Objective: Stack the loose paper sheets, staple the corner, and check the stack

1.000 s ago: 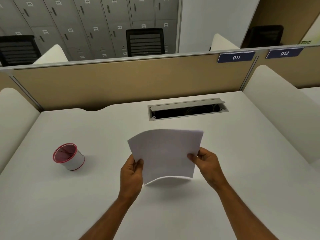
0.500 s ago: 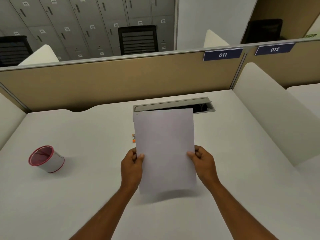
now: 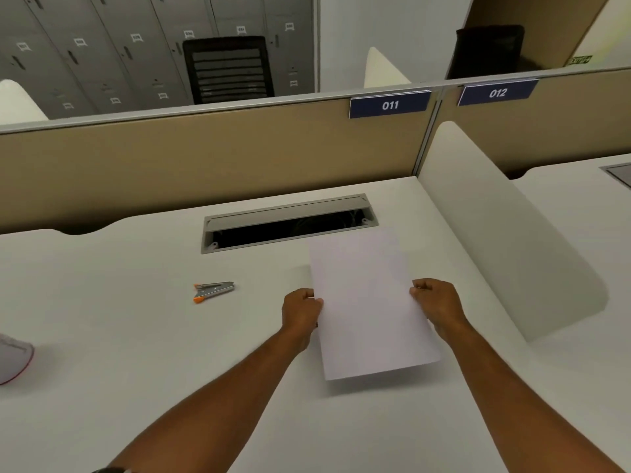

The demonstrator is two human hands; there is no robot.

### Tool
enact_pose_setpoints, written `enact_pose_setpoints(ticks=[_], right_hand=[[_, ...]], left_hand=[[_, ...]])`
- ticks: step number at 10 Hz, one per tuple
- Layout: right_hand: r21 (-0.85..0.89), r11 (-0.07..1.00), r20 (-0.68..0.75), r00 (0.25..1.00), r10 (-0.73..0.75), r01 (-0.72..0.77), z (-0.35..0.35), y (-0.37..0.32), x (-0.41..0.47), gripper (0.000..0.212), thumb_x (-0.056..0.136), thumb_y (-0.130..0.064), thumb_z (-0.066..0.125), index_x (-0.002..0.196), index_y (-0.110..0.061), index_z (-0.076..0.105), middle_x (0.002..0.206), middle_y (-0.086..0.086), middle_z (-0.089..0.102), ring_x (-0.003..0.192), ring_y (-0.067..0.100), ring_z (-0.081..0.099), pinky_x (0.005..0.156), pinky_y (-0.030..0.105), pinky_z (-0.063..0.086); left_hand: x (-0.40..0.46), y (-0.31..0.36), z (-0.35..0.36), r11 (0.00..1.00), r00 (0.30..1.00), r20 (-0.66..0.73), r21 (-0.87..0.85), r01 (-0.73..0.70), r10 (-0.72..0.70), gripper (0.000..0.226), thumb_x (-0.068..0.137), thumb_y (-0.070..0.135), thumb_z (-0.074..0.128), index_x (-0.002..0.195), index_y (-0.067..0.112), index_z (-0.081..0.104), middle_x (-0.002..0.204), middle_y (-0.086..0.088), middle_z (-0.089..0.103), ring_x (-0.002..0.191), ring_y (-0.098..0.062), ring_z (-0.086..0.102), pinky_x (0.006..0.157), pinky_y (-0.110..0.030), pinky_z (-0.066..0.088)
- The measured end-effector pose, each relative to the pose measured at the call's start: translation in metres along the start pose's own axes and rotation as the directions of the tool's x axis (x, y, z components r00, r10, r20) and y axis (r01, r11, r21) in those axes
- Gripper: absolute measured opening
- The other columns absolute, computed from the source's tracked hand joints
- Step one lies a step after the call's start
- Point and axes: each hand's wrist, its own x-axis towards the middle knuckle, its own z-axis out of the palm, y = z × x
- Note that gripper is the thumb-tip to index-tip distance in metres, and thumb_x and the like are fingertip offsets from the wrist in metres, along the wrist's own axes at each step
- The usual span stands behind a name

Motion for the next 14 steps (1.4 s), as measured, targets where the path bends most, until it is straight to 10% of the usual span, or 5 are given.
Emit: enact_pose_setpoints(ticks=[6,9,11,12,14], right_hand=[[-0.249,0.966,-0.212,0.977,0.018,-0.071,-0.076,0.012,0.126,0.016,0.085,-0.006,0.059,0.079,0.000,0.072,0.094,0.020,0.073,0.092,0.041,0.067,0.081,0.045,0.056],[-0.467,0.882,-0.239,0.969,-0.059,-0.062,-0.068,0.013,0.123,0.031,0.092,-0.006,0.051,0.118,-0.004,0.069,0.124,0.019,0.067,0.114,0.039,0.061,0.097,0.038,0.047],[-0.576,0.818,-0.226,0.959,-0.169,0.008,-0.066,0.017,0.115,0.018,0.089,0.001,0.050,0.078,0.000,0.065,0.096,0.023,0.067,0.092,0.039,0.064,0.080,0.037,0.048],[-0.659,0.752,-0.209,0.952,-0.223,0.031,-0.068,0.024,0.115,0.034,0.084,0.003,0.050,0.058,-0.013,0.036,0.081,0.020,0.061,0.077,0.037,0.062,0.065,0.033,0.042],[-0.703,0.711,-0.245,0.931,-0.271,0.022,-0.059,0.029,0.085,0.012,0.089,-0.001,0.053,0.093,0.003,0.064,0.097,0.024,0.065,0.094,0.041,0.062,0.074,0.039,0.050]], left_hand=[[0.059,0.027,0.150,0.990,0.984,0.115,-0.016,0.141,-0.138,0.028,0.082,-0.009,0.049,0.100,0.008,0.063,0.100,-0.016,0.071,0.080,-0.030,0.075,0.069,-0.046,0.064],[0.050,0.034,0.149,0.988,0.992,0.128,0.152,-0.002,-0.018,0.048,0.087,0.005,0.048,0.135,0.013,0.053,0.134,-0.010,0.059,0.112,-0.027,0.063,0.088,-0.031,0.054],[0.046,0.033,0.148,0.956,0.971,0.233,0.268,-0.119,0.055,0.047,0.097,0.010,0.046,0.144,0.008,0.042,0.148,-0.009,0.048,0.134,-0.021,0.046,0.095,-0.019,0.032],[0.043,0.033,0.145,0.946,0.959,0.275,0.288,-0.151,0.070,0.048,0.097,0.012,0.048,0.144,0.010,0.042,0.145,-0.007,0.049,0.132,-0.021,0.047,0.100,-0.022,0.034],[0.032,0.006,0.124,0.809,0.904,0.351,0.441,-0.388,0.243,0.033,0.096,0.013,0.048,0.129,0.013,0.054,0.130,-0.004,0.059,0.123,-0.021,0.053,0.104,-0.029,0.040]])
